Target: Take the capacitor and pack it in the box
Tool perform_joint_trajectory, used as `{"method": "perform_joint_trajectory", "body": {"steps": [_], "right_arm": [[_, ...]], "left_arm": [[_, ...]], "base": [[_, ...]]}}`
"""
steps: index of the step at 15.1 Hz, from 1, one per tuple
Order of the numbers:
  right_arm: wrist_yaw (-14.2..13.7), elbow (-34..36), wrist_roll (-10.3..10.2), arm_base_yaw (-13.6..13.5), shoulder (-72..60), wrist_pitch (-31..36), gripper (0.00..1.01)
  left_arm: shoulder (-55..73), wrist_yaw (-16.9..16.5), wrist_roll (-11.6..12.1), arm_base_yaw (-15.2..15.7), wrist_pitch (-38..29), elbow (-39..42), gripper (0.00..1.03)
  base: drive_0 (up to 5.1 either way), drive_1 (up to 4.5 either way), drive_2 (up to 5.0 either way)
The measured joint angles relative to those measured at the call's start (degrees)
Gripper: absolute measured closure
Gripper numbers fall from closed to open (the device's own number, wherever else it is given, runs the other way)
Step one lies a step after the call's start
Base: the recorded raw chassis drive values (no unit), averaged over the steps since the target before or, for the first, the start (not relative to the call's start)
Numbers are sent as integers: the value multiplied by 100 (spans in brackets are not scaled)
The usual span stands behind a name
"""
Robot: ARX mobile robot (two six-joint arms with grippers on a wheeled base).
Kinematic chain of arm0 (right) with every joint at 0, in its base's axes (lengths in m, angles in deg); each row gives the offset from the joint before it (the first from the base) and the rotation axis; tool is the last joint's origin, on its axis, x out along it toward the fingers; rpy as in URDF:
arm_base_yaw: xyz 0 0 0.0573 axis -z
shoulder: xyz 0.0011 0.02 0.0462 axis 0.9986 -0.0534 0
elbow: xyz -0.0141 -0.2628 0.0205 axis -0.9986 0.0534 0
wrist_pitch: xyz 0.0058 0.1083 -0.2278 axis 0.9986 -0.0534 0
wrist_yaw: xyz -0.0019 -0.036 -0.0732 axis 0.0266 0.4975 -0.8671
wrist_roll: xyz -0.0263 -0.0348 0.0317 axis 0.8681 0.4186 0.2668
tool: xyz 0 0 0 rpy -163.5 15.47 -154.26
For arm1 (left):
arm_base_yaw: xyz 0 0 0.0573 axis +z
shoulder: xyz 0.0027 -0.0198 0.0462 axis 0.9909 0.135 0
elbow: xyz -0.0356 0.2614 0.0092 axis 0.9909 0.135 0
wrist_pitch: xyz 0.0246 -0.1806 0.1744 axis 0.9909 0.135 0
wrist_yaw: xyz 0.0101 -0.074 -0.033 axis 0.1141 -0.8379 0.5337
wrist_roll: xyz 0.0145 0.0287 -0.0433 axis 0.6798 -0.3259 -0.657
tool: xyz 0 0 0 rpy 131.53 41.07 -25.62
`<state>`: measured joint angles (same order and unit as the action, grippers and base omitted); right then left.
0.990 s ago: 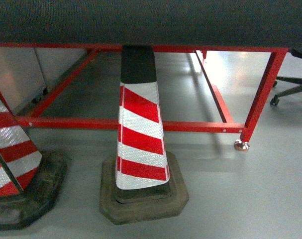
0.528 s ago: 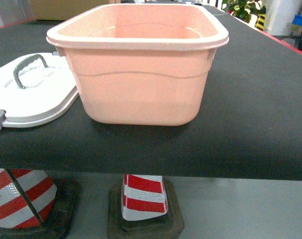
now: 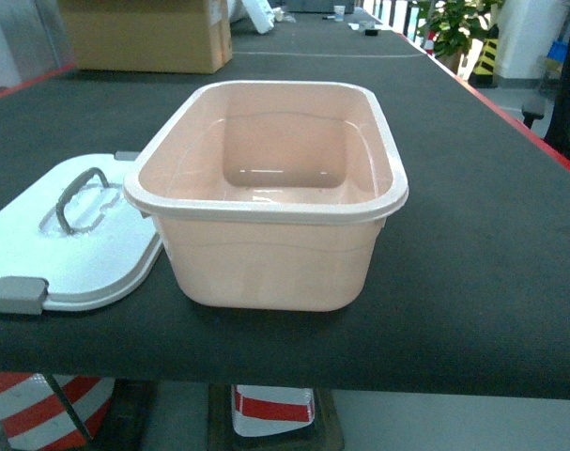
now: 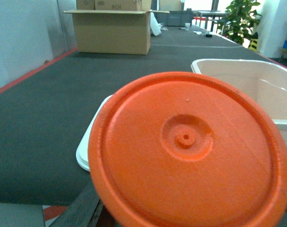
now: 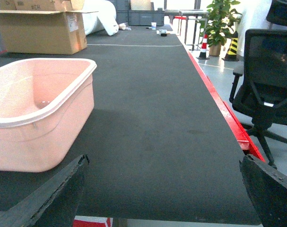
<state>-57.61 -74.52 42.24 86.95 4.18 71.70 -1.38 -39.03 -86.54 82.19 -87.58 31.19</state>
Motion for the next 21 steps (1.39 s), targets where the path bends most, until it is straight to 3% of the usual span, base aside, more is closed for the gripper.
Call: {"method": "perform_joint_trajectory", "body": {"steps": [21], "right_arm": [[0, 0, 0, 0, 0, -17, 3]], "left_arm": [[0, 2, 0, 0, 24, -2, 59]], "base": [[0, 0, 0]]}}
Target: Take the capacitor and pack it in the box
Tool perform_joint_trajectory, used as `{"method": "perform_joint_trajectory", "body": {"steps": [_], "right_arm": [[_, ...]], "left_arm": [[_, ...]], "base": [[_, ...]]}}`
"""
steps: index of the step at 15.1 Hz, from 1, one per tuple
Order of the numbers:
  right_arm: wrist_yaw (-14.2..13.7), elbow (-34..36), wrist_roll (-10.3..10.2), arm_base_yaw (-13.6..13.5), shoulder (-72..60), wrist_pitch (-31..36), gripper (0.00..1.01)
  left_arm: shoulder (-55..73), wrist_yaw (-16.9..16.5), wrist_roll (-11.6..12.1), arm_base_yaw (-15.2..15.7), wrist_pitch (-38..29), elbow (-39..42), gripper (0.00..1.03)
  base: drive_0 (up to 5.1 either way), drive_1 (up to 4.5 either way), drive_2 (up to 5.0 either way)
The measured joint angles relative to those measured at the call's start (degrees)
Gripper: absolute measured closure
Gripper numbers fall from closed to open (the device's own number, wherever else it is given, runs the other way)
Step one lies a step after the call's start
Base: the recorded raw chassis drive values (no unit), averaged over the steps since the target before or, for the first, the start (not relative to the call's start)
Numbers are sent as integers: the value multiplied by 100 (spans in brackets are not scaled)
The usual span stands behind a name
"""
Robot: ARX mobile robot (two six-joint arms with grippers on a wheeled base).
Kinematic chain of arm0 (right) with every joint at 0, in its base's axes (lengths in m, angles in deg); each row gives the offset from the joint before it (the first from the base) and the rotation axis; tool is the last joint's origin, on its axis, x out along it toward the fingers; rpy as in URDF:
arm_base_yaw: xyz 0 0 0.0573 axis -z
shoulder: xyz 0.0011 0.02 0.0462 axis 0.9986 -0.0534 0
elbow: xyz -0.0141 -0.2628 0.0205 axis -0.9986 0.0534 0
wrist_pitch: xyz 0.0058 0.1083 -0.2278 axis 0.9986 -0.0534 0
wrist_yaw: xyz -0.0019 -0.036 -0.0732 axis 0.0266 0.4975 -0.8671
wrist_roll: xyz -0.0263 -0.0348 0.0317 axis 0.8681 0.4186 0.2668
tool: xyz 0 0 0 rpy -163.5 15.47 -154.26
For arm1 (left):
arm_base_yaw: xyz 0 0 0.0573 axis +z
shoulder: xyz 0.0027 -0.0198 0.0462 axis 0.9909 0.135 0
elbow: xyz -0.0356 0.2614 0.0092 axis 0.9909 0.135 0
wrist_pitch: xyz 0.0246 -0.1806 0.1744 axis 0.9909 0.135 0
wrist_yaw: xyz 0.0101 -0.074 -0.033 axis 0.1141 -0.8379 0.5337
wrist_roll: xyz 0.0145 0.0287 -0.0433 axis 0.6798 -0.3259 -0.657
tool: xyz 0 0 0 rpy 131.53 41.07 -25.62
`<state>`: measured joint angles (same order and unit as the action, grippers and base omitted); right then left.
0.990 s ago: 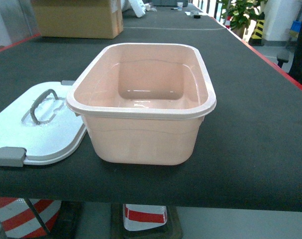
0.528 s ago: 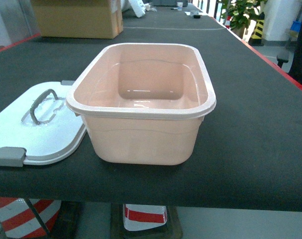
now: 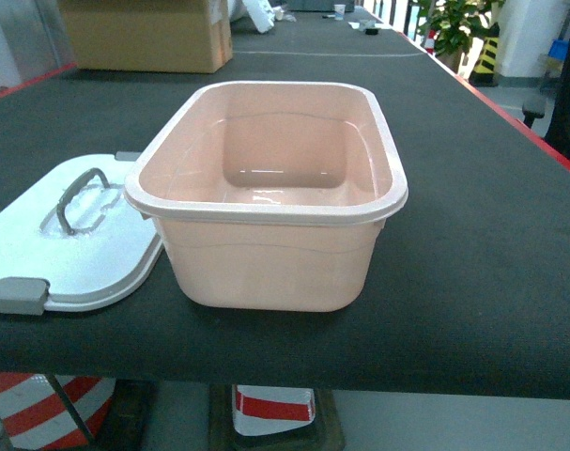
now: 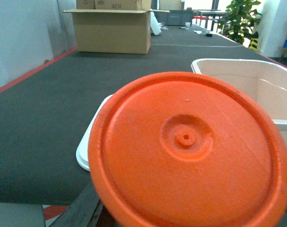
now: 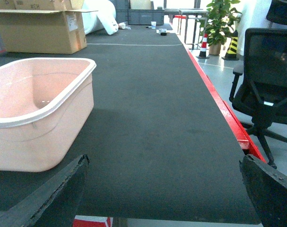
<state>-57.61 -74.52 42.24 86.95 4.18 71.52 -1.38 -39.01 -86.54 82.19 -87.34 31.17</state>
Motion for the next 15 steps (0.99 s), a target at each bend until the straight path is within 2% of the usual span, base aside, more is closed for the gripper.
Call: {"method": "perform_joint_trajectory", "body": {"steps": [1, 2, 3, 4, 5, 6, 8, 11, 12, 13, 15], "right_arm": [[0, 0, 0, 0, 0, -2, 3], [2, 0, -2, 0, 0, 0, 3], [0, 0, -2, 0, 0, -4, 3], [0, 0, 0, 0, 0, 0, 3], [0, 0, 0, 0, 0, -2, 3], [0, 0, 0, 0, 0, -2, 3], [0, 0, 0, 0, 0, -2, 3], [-4, 0, 0, 0, 0, 0, 3], [-2, 0, -2, 0, 0, -2, 3], [0, 0, 0, 0, 0, -2, 3], [-2, 0, 0, 0, 0, 0, 3]], "left_arm": [[0, 0, 0, 0, 0, 0, 59], [59, 750, 87, -321, -186, 4, 59], [166, 1954, 181, -1169, -354, 9, 59], [820, 2986, 192, -1821, -1156, 9, 59], [1646, 3279, 225, -2020, -2044, 4, 59], [2376, 3209, 310, -2011, -2809, -9, 59], [2863, 3093, 348, -1965, -3244, -50, 59], [4269, 2817, 393, -1832, -4417, -459, 59], [5383, 2621, 492, -1856, -5307, -1132, 59], [6358, 2433, 511, -2002, -5827, -1882, 59], [7956, 2341, 518, -2341, -5746, -3121, 59]], "base": [[0, 0, 0], [0, 0, 0], [0, 0, 0], [0, 0, 0], [0, 0, 0], [0, 0, 0], [0, 0, 0], [0, 0, 0], [0, 0, 0], [0, 0, 0], [0, 0, 0]]}}
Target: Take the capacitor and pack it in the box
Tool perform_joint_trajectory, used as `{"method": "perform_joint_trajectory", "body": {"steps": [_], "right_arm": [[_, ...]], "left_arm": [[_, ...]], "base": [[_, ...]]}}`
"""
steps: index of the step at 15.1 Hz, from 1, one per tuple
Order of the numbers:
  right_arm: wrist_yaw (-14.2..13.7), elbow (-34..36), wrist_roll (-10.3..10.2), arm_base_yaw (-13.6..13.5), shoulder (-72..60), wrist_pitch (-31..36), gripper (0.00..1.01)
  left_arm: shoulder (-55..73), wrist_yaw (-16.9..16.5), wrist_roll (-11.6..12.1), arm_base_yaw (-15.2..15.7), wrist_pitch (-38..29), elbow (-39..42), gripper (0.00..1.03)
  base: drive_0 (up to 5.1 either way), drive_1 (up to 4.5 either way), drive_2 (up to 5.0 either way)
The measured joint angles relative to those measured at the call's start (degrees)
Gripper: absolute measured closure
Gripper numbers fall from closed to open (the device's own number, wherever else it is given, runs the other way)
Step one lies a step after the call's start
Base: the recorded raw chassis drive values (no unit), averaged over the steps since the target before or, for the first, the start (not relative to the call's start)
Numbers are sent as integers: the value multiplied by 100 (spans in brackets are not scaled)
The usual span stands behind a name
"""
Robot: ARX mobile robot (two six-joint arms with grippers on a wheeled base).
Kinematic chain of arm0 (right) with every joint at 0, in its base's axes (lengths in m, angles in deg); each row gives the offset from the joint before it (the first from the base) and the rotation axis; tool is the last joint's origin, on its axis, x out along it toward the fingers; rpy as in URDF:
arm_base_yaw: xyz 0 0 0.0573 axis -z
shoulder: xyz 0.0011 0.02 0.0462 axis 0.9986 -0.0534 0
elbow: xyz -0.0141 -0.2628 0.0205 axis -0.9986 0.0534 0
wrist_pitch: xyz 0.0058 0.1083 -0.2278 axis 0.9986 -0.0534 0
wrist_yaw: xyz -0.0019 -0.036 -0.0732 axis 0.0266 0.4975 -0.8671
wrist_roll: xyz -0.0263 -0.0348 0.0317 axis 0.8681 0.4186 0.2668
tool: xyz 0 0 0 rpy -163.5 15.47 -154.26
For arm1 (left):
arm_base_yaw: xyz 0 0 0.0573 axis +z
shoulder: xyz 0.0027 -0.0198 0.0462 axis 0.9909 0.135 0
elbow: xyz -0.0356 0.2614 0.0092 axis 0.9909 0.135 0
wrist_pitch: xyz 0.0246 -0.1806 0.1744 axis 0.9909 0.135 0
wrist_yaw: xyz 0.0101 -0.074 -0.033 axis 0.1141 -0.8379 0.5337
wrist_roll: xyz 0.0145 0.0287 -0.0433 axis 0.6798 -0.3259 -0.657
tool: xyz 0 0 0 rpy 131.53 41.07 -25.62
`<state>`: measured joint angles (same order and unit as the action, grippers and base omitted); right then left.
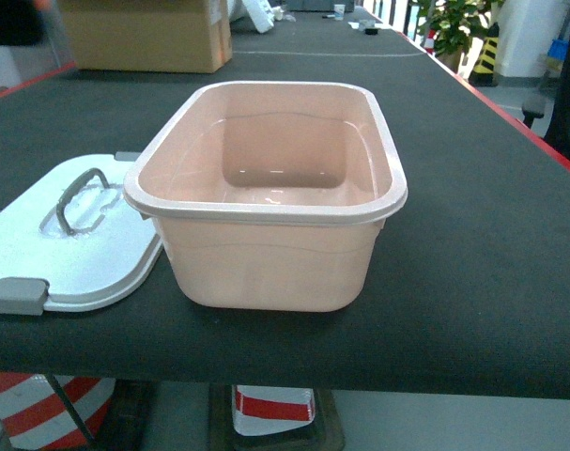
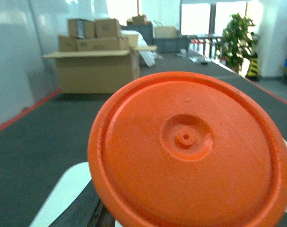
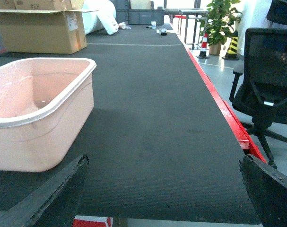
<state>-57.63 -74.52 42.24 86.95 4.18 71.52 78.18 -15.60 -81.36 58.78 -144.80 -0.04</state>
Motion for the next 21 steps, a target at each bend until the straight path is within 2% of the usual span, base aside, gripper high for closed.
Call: {"method": "perform_joint_trajectory", "body": {"steps": [2, 4, 5, 8, 9, 10, 12, 13, 18, 21], "right_arm": [[2, 0, 0, 0, 0, -2, 3], [2, 0, 0, 0, 0, 0, 3], [2, 0, 0, 0, 0, -2, 3], [4, 0, -2, 0, 0, 0, 3], [0, 0, 0, 0, 0, 0, 3], [0, 0, 0, 0, 0, -2, 3], [0, 0, 0, 0, 0, -2, 3], [2, 0, 0, 0, 0, 0, 3], [0, 0, 0, 0, 0, -2, 3], [2, 0, 0, 0, 0, -2, 3]], "left_arm": [[1266, -77, -76, -302, 444, -1196, 59], [2197, -118, -302, -466, 872, -2387, 59], [2557, -146, -367, -527, 901, -2758, 50], [2656, -271, -400, -485, 968, -2785, 14], [2422, -363, -435, -339, 1001, -2621, 4], [2026, -511, -479, -31, 1064, -2352, 5], [1034, -955, -474, 951, 1204, -1663, 5], [800, -1722, -184, 2446, 1019, -1084, 5], [1290, -1987, -74, 2623, 933, -968, 5], [2035, -2057, 0, 2702, 592, -1067, 5]], "base": [[0, 0, 0], [0, 0, 0], [0, 0, 0], [0, 0, 0], [0, 0, 0], [0, 0, 0], [0, 0, 0], [0, 0, 0], [0, 0, 0], [0, 0, 0]]}}
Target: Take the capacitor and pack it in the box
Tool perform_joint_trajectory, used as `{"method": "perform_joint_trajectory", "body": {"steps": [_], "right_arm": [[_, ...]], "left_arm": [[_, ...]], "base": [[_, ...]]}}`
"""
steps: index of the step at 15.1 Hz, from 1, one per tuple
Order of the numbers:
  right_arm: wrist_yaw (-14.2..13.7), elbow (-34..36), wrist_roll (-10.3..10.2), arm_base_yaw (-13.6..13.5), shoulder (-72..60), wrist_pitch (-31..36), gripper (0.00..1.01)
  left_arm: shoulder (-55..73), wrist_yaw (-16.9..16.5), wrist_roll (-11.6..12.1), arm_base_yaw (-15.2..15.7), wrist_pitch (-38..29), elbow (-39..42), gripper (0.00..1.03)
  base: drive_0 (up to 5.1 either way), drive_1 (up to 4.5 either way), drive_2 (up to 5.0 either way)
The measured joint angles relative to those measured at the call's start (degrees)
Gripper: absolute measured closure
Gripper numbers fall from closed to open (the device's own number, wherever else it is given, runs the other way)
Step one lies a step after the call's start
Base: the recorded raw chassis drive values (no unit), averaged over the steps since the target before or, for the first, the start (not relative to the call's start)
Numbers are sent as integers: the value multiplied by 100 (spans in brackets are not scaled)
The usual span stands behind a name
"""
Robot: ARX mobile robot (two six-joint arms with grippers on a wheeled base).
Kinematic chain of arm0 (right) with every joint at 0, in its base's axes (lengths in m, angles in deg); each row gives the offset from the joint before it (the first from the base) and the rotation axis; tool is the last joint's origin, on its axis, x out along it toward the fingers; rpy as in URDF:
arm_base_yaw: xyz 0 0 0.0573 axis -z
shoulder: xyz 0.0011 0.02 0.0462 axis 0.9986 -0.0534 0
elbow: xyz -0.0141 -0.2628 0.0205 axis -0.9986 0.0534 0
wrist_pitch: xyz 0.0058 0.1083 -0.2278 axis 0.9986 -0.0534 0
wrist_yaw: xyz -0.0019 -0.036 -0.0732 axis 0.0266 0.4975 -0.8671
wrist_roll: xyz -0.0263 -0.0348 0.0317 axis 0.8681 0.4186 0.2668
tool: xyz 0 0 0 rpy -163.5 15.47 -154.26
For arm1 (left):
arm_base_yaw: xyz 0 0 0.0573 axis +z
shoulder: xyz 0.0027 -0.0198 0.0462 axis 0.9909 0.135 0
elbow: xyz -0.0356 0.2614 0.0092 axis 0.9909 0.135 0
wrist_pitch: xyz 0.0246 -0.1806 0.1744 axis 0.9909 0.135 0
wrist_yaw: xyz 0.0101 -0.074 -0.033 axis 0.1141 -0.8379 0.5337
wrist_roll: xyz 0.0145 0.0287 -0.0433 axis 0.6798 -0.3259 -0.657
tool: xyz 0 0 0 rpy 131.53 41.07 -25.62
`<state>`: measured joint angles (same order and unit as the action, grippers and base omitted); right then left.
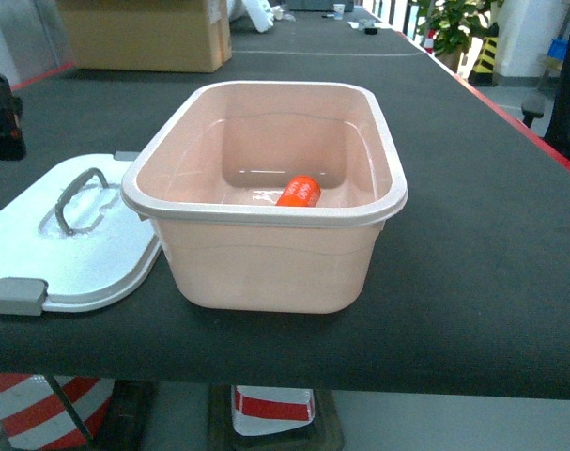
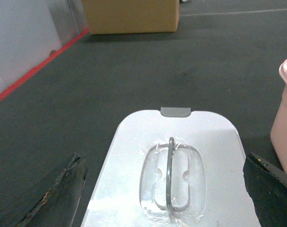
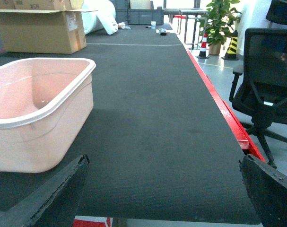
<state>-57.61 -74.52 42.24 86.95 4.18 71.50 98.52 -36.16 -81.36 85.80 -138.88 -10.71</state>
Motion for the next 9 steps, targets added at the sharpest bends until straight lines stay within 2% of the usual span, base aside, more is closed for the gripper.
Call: {"method": "perform_joint_trajectory", "body": {"steps": [5, 6, 9], "right_arm": [[0, 0, 0, 0, 0, 2, 3], [0, 0, 0, 0, 0, 2, 3], [0, 0, -2, 0, 0, 0, 3]], "left_arm": [[2533, -385, 129, 186, -247, -1598, 5], [3324, -535, 282, 225, -330, -1974, 24], [3346, -518, 315, 278, -496, -2083, 60]], "base": [[0, 0, 0], [0, 0, 0], [0, 0, 0]]}}
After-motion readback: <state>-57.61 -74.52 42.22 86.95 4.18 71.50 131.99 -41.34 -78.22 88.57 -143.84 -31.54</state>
